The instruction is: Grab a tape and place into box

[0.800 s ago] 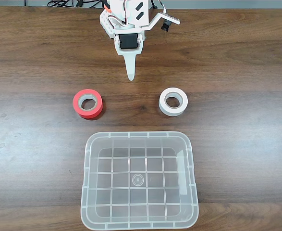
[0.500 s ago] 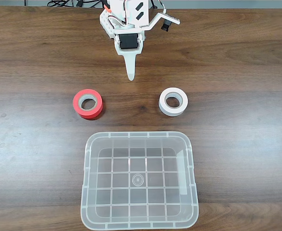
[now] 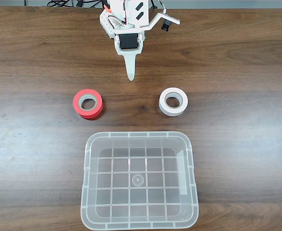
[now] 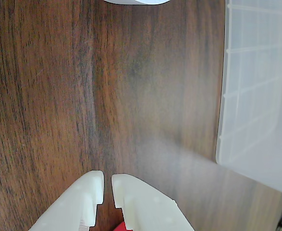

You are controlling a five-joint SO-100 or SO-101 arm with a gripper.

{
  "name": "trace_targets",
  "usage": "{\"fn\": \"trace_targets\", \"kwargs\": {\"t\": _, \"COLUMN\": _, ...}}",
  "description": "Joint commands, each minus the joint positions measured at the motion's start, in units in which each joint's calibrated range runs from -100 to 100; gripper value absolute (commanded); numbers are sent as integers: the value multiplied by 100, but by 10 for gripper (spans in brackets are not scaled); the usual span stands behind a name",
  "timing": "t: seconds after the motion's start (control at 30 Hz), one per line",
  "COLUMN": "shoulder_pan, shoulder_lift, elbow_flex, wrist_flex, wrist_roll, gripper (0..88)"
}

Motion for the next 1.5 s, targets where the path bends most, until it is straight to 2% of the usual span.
{"fn": "trace_targets", "kwargs": {"t": 0.0, "shoulder_pan": 20, "shoulder_lift": -80, "elbow_flex": 3, "wrist_flex": -159, "wrist_roll": -6, "gripper": 14}}
{"fn": "trace_targets", "kwargs": {"t": 0.17, "shoulder_pan": 27, "shoulder_lift": -80, "elbow_flex": -85, "wrist_flex": -177, "wrist_roll": -6, "gripper": 13}}
{"fn": "trace_targets", "kwargs": {"t": 0.27, "shoulder_pan": -2, "shoulder_lift": -80, "elbow_flex": -76, "wrist_flex": -579, "wrist_roll": 5, "gripper": 13}}
{"fn": "trace_targets", "kwargs": {"t": 0.47, "shoulder_pan": -214, "shoulder_lift": -80, "elbow_flex": -67, "wrist_flex": -1127, "wrist_roll": 474, "gripper": 13}}
{"fn": "trace_targets", "kwargs": {"t": 0.77, "shoulder_pan": -1004, "shoulder_lift": 33, "elbow_flex": -146, "wrist_flex": -1024, "wrist_roll": 795, "gripper": 13}}
{"fn": "trace_targets", "kwargs": {"t": 1.03, "shoulder_pan": -1590, "shoulder_lift": 41, "elbow_flex": -400, "wrist_flex": -262, "wrist_roll": 1038, "gripper": 13}}
{"fn": "trace_targets", "kwargs": {"t": 1.23, "shoulder_pan": -1663, "shoulder_lift": 475, "elbow_flex": -479, "wrist_flex": -211, "wrist_roll": 1054, "gripper": 13}}
{"fn": "trace_targets", "kwargs": {"t": 1.47, "shoulder_pan": -1648, "shoulder_lift": 1851, "elbow_flex": -1495, "wrist_flex": -468, "wrist_roll": 1117, "gripper": 13}}
